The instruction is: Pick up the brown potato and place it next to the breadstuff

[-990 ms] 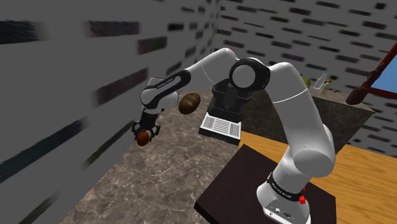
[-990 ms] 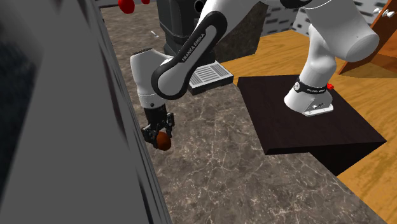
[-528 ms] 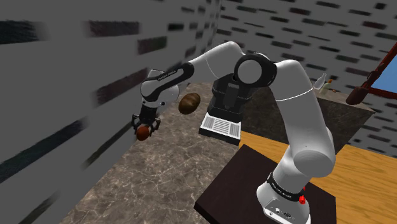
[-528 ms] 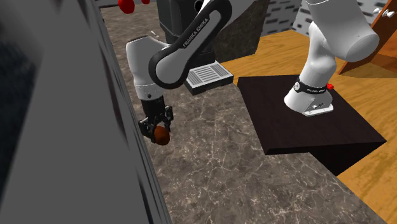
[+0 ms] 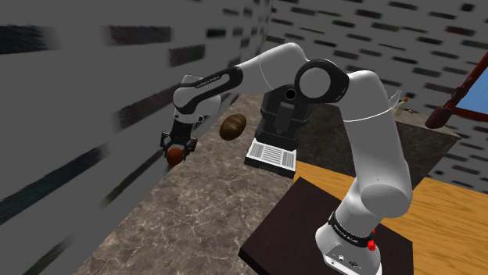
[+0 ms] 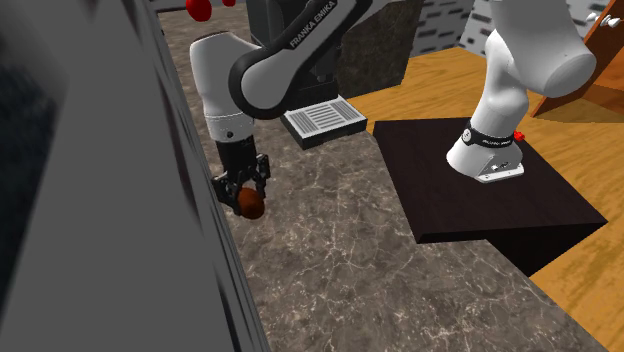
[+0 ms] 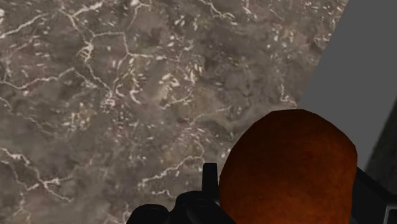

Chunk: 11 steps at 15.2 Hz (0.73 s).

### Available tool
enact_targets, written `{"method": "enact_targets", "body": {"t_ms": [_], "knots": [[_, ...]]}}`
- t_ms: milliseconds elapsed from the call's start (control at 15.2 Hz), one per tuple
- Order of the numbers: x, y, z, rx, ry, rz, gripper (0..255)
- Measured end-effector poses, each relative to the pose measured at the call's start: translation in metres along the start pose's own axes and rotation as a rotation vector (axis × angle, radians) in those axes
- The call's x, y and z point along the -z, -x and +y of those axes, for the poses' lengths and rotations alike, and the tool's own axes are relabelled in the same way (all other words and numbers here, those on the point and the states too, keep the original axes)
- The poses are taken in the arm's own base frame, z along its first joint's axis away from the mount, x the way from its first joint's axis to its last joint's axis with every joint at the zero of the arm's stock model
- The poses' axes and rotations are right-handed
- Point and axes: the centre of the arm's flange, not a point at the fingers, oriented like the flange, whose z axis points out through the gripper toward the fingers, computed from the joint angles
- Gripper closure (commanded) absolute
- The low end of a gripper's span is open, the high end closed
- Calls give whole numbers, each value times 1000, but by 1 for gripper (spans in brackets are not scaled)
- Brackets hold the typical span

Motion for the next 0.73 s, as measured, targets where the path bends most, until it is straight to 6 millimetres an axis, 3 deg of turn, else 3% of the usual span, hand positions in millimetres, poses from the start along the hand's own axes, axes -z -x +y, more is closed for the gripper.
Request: {"method": "enact_targets", "body": {"t_ms": [462, 726], "knots": [[33, 9, -6, 0, 0, 0, 255], [50, -15, 23, -1, 0, 0, 255]]}}
